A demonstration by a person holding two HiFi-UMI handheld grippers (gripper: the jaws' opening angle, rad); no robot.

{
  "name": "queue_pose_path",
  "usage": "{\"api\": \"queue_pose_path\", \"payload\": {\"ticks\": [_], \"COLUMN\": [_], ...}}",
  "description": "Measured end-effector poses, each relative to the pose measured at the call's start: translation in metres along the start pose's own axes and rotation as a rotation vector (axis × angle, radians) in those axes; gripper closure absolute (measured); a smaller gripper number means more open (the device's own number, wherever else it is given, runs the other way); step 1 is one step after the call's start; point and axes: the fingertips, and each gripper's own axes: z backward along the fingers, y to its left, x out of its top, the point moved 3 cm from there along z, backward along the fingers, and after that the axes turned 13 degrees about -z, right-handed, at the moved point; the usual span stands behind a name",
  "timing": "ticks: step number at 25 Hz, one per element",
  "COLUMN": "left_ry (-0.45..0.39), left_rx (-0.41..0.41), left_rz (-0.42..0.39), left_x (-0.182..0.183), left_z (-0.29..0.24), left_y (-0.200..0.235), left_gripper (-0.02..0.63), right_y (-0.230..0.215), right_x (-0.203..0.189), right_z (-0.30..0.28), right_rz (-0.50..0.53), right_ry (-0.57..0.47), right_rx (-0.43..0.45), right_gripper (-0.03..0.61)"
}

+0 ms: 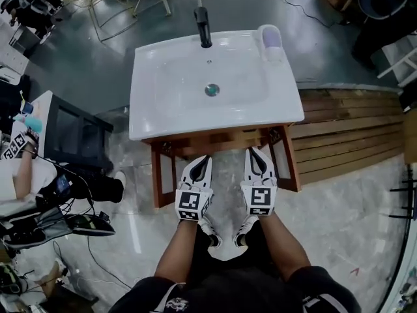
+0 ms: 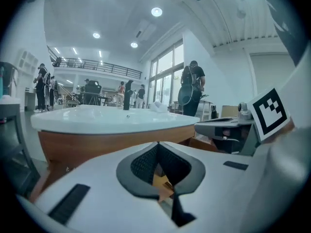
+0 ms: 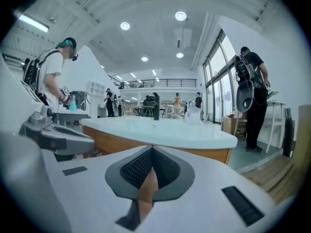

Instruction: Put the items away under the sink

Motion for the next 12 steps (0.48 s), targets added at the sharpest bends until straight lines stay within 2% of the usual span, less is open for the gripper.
{"api": "queue_pose_path", "payload": {"ticks": [6, 12], "left_ry": [0.014, -0.055], "left_rx": [-0.001, 0.001], "left_rz": [0.036, -0.012], "left_x": [0.097, 0.177], "left_z": [0.051, 0.068], "left_y": [-0.008, -0.017], "left_gripper": [0.607, 0.607], "right_y": [0.043, 0.044], "right_x": [0.089, 0.152], "right_z": [0.058, 0.097], "right_rz": [-0.020, -0.002], "right_ry": [0.015, -0.033], "right_rx": [0.083, 0.112], "right_gripper": [0.555, 0.555]}}
